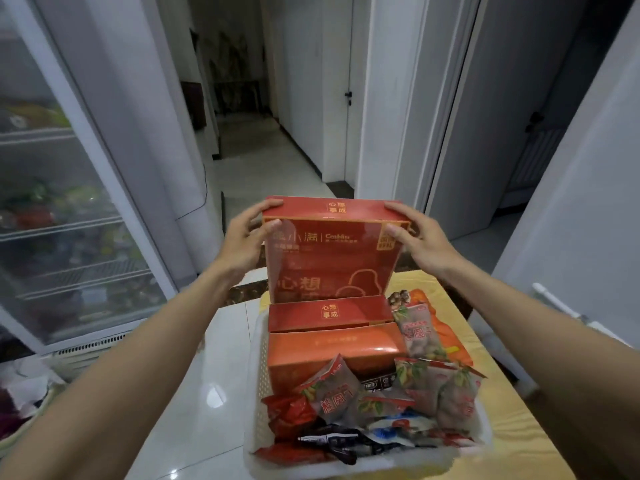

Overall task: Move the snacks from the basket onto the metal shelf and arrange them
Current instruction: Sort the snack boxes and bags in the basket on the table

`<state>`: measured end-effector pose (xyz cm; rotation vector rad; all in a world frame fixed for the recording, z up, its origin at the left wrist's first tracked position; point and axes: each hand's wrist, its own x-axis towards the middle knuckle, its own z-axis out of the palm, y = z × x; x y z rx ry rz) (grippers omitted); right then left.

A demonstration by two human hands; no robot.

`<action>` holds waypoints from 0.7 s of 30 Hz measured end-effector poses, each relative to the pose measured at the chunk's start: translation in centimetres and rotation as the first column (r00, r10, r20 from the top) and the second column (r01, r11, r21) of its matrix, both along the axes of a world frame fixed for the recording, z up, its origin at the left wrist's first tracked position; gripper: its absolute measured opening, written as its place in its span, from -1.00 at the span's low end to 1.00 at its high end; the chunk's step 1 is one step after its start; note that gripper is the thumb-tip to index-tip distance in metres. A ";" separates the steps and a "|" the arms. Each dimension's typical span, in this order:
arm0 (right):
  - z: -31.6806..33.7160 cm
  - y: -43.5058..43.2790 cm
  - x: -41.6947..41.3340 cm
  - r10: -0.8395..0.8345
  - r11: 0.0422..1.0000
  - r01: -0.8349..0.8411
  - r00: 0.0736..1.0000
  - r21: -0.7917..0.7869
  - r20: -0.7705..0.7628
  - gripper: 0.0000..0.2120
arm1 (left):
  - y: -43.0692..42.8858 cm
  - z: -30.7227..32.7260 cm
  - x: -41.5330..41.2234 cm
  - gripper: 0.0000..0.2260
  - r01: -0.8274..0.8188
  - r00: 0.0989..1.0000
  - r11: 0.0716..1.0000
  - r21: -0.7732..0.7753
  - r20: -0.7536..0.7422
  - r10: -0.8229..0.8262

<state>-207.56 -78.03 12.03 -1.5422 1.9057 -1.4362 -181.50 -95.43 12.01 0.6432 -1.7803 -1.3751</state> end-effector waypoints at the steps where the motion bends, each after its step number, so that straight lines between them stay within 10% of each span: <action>1: 0.9 0.7 0.2 0.002 1.000 -0.002 1.000 -0.018 -0.011 -0.65 | 0.8 1.3 0.1 -0.76 0.004 1.000 0.999 -0.035 -0.019 -0.005; 8: 7.5 7.6 1.8 0.024 0.994 -0.029 0.998 -0.102 -0.051 -0.62 | 8.1 9.3 1.5 -0.82 -0.037 0.992 0.977 -0.209 -0.128 0.010; 14: 6.3 15.8 4.3 0.124 0.989 -0.127 0.991 -0.074 -0.044 0.02 | 14.9 11.0 3.2 -0.84 -0.103 0.975 0.980 -0.170 -0.214 0.065; 21: 2.4 22.9 6.6 0.077 0.984 -0.084 0.996 -0.156 -0.048 -0.07 | 22.1 9.9 3.8 -0.68 -0.193 0.961 0.980 -0.037 -0.209 0.181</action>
